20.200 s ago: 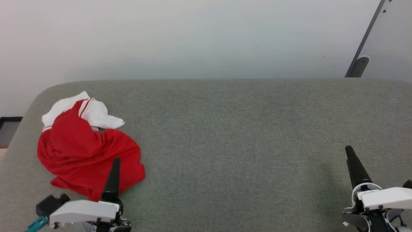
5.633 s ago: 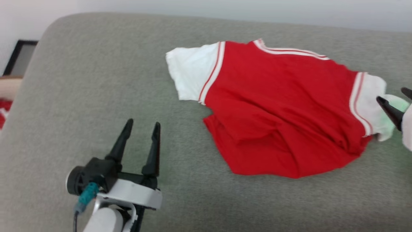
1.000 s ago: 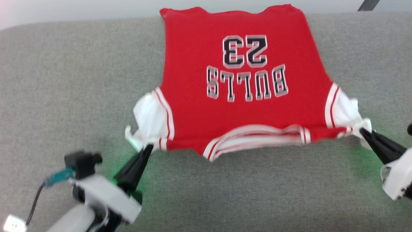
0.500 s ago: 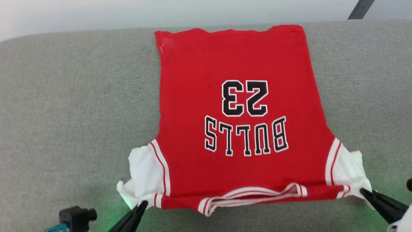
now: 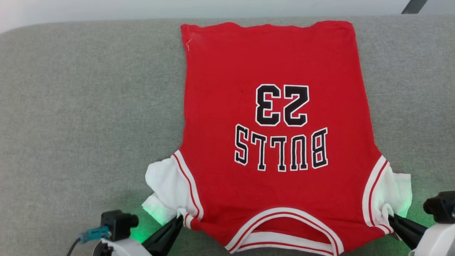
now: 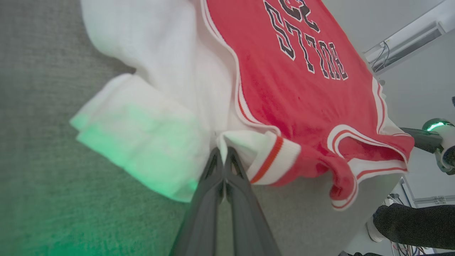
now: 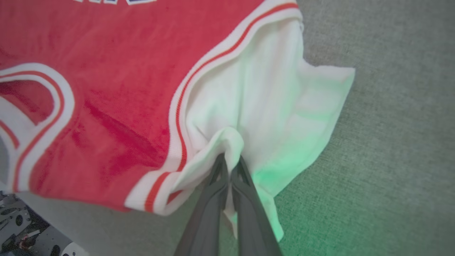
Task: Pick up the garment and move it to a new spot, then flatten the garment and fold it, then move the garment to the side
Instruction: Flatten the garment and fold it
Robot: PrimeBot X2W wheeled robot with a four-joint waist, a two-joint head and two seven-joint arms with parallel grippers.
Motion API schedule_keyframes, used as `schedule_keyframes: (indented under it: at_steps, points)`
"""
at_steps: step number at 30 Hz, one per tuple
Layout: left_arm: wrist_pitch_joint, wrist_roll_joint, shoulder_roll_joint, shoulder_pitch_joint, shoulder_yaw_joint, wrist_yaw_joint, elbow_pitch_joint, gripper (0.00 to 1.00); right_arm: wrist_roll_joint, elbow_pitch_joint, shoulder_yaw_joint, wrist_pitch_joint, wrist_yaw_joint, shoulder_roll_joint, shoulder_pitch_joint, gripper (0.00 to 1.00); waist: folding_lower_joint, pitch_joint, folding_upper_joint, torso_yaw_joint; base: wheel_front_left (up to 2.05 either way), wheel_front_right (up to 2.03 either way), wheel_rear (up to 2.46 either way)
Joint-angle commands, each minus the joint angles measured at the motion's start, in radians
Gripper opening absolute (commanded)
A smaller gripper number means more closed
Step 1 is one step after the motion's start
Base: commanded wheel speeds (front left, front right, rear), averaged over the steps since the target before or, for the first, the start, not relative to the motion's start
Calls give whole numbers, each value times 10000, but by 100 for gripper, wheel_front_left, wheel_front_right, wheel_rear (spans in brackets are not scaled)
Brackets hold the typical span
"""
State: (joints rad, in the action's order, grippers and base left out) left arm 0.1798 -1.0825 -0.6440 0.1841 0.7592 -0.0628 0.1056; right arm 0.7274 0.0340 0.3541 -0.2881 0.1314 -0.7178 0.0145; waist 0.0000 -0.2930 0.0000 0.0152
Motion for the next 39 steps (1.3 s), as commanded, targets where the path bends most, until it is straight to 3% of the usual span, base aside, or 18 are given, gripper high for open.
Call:
schedule_keyframes:
  at_steps: [1,8,9,10,11,12,19,25,29,33,39]
  points:
    - [-81,172,130,237,106,-53,295,0,-253,-178,196,11,-14,-29,201,0,0,-127,0,-56,0,0,0]
    - [-380,470,690,806,536,-185,1388,0,-1000,-1114,1244,200,-19,62,837,0,0,-305,0,6,0,0,0]
    - [-379,490,709,850,557,-197,1494,0,-1025,-1184,1386,215,-19,80,901,4,0,-316,0,41,0,0,0]
    - [-334,492,720,868,554,-214,1574,0,-974,-1195,1517,305,-19,116,989,37,0,-320,0,83,0,0,0]
    - [-235,455,725,858,500,-229,1623,0,-828,-1188,1542,446,-16,186,1088,92,0,-320,0,154,0,0,0]
    - [-157,380,741,829,455,-238,1641,0,-737,-1163,1533,546,-16,198,1161,100,0,-318,0,217,0,0,0]
    - [154,418,787,714,396,-327,1495,0,90,197,1085,375,-16,-1119,769,100,0,-365,0,279,0,0,0]
    - [253,618,1129,892,607,-370,1291,0,1326,1959,-1019,-640,-15,-2430,55,100,0,-640,0,-184,0,0,0]
    - [129,881,1356,1330,826,-470,1133,0,1914,2307,-2511,-1557,-15,-2790,587,100,0,-967,0,-751,0,0,0]
    - [93,1081,1556,1825,957,-523,1031,0,2069,1462,-3040,-2528,-15,-2686,2517,100,0,-1422,0,-1303,0,0,0]
    - [60,1300,1839,2441,1170,-589,1055,0,1065,-1232,-1787,-4828,-15,-1922,6828,100,0,-2355,0,-2148,0,0,0]
